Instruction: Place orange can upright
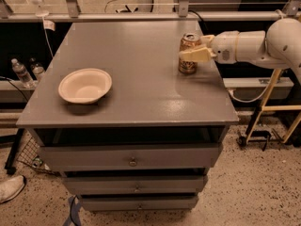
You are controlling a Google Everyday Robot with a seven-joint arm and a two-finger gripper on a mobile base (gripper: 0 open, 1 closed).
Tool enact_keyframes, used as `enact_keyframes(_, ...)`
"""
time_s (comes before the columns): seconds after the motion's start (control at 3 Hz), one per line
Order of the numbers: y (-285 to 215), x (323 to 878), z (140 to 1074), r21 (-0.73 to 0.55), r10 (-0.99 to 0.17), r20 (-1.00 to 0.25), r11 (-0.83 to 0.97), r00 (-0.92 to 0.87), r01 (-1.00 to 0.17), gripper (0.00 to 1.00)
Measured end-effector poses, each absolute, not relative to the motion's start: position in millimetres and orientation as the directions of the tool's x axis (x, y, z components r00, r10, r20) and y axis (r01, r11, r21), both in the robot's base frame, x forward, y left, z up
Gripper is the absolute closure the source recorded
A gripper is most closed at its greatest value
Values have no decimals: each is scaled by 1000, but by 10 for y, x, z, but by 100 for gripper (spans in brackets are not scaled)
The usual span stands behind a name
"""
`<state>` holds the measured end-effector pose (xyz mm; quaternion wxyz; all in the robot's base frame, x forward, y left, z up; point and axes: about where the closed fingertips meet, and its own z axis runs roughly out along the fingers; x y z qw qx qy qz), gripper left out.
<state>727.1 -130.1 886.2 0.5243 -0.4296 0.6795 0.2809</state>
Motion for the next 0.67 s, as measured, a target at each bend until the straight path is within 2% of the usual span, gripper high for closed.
enact_keyframes(0.33,-1275,7274,8855,-67,-289,-954,470,-81,-880,30)
enact_keyframes(0.67,-1227,7278,8841,-65,-288,-954,463,-81,-884,1)
